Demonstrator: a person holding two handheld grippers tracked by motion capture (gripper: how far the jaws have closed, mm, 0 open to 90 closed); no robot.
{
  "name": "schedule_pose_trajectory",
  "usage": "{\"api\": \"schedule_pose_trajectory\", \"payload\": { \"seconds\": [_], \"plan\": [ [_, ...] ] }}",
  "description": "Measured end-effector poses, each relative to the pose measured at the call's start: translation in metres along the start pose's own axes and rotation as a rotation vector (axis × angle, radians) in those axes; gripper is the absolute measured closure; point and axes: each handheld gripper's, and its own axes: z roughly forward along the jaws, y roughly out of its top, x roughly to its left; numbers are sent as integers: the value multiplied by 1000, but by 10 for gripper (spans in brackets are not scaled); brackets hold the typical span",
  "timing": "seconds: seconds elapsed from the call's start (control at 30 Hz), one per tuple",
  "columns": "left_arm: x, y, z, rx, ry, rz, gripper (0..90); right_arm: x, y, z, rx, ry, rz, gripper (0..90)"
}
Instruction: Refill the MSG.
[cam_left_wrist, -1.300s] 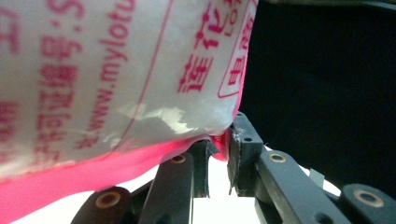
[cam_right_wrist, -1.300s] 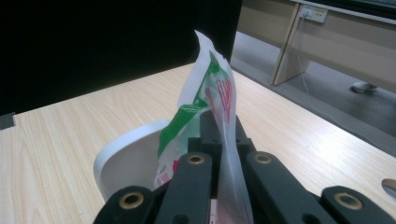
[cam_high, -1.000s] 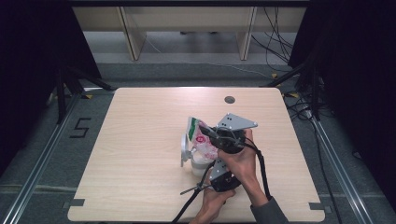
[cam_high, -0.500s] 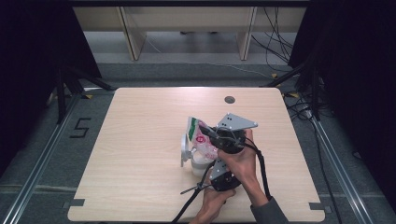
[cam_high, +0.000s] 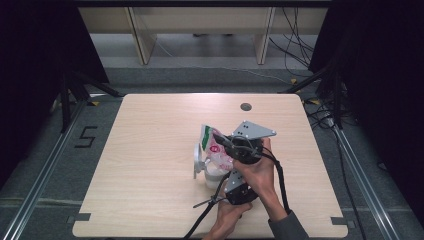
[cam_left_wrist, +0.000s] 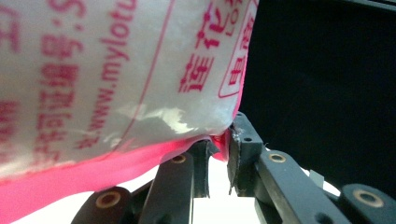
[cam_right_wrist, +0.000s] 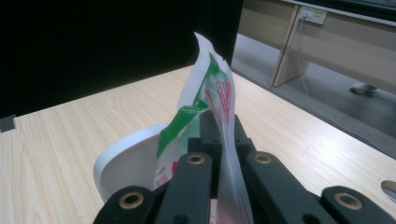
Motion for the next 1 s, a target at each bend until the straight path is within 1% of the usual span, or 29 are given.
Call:
{"api": "schedule_pose_trajectory", "payload": {
  "seconds": [0.1,0.2,0.23,0.3,0.33,0.37,0.43,0.57,0.6,0.63,0.7,0.77,0.83,0.87,0.9,0.93,1.0],
  "plan": [
    [0,0,0,-2,0,1,798,1,0,0,3,6,1,900],
    [0,0,0,0,1,0,799,0,0,0,7,2,-3,900],
    [1,-1,1,-20,-13,-5,799,1,1,0,9,-5,-6,900],
    [0,0,0,-6,-2,0,798,1,1,-1,13,-7,-7,900],
    [0,0,0,-4,0,2,799,1,1,0,9,-6,-11,900],
    [0,0,0,-7,-3,2,799,0,1,1,4,10,-15,900],
    [0,0,0,-8,-3,2,799,0,1,-1,15,-2,-13,900],
    [0,0,0,-4,3,3,799,0,2,-1,16,1,-11,900],
    [0,0,0,-5,2,3,799,1,1,-1,19,-1,10,900],
    [0,0,0,-5,2,3,799,1,1,-1,19,-1,10,900],
    [0,0,0,-8,1,3,798,2,1,0,8,-17,4,900],
    [0,0,0,-7,1,5,799,1,2,0,20,2,-6,900],
    [0,0,0,-12,-3,3,799,1,2,0,20,3,-6,900],
    [0,0,0,-12,-1,3,799,2,2,0,14,-14,0,900],
    [-1,0,0,-11,1,3,799,2,2,0,15,-10,-8,900],
    [-1,0,0,-11,0,4,799,1,3,0,29,4,-10,900],
    [-1,0,0,-12,-1,3,799,0,3,0,29,6,-13,900]
  ]
}}
